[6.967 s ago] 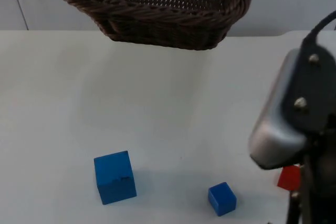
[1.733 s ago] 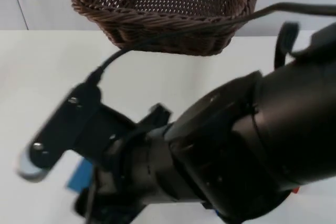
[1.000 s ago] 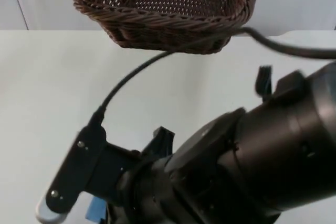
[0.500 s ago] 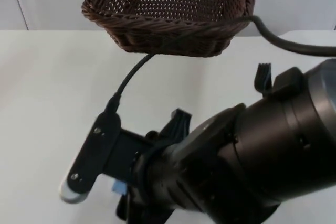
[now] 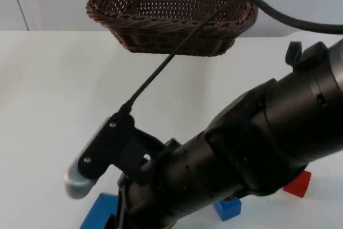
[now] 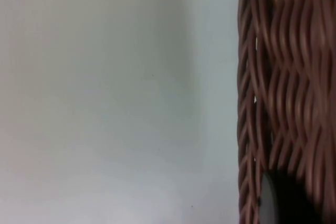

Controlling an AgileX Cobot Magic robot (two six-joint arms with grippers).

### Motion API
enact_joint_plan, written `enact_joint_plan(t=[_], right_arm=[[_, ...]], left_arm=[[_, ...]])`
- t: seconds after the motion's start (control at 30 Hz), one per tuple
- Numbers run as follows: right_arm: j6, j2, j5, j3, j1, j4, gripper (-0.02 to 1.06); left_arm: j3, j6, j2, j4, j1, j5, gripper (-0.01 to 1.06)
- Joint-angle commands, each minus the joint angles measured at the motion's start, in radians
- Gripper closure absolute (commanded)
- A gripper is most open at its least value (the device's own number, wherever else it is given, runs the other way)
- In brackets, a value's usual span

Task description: Pick up the basket with the left hand and place the largest block into the basket with the right hand.

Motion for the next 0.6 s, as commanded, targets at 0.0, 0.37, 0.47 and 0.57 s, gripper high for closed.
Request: enact_joint_plan(t=[0.0, 0.37, 0.47, 0.57], right_arm=[[0.192, -0.004, 0.106, -0.018, -0.020, -0.264, 1.05], [0.996, -0.044, 0.421, -0.177, -0.045, -1.231, 1.05], [1.010, -0.084, 0.432, -0.166, -0.036, -1.242, 1.05], [1.028, -0.158, 0.386, -0.101, -0.020, -1.242, 1.05]], left_arm=[[-0.005, 0.006, -0.010, -0.027, -0.001, 0.017, 1.05], [-0.005, 0.006, -0.010, -0.027, -0.001, 0.019, 1.05], [-0.005, 0.006, -0.010, -0.027, -0.001, 0.023, 1.05], [-0.005, 0.006, -0.010, -0.027, -0.001, 0.023, 1.05]])
